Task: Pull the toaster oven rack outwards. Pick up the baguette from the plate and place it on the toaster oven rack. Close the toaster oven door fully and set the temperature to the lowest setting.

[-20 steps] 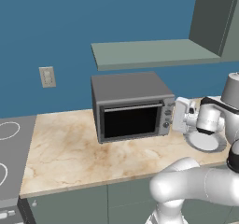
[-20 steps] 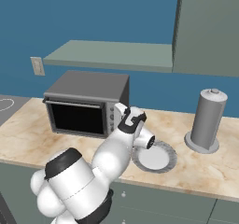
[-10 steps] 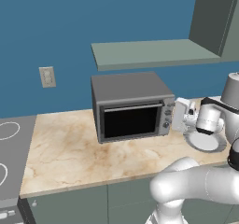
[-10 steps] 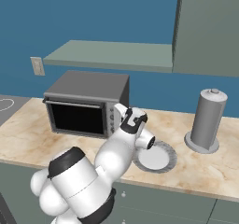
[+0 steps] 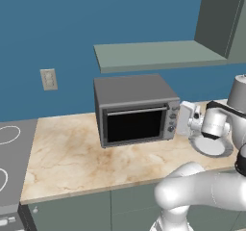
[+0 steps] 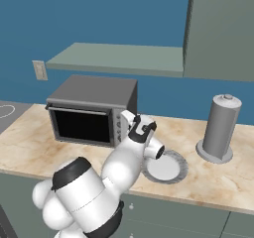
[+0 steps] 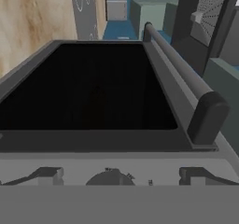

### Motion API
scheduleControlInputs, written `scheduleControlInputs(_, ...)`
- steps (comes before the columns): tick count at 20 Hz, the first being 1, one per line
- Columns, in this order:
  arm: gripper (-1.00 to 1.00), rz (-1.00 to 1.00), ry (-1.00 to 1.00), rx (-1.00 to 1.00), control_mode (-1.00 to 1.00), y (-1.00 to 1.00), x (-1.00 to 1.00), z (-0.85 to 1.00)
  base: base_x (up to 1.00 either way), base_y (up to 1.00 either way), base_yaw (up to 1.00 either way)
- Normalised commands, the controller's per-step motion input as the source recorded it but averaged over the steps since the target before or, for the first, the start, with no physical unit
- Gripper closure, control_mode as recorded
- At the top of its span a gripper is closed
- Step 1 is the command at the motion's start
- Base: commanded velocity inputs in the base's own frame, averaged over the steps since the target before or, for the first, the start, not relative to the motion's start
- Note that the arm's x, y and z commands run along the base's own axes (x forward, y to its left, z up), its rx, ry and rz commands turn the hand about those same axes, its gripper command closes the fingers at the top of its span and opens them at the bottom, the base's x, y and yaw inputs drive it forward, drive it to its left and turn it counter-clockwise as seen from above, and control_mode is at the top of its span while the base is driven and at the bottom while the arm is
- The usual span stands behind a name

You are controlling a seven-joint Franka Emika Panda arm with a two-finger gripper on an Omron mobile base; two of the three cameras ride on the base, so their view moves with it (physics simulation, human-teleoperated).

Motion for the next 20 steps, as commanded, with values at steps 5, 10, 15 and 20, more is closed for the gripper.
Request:
scheduleControlInputs(5,-1.0,0.0,-0.14,0.0,-1.0,-0.11,0.24,-0.25,0.0,0.0,0.0)
scheduleControlInputs(10,-1.0,0.0,-0.17,0.0,-1.0,-0.17,0.32,-0.22,0.0,0.0,0.0)
scheduleControlInputs(15,-1.0,0.0,-0.15,0.0,-1.0,-0.2,0.37,-0.21,0.0,0.0,0.0)
scheduleControlInputs(20,-1.0,0.0,-0.14,0.0,-1.0,-0.2,0.44,-0.19,0.0,0.0,0.0)
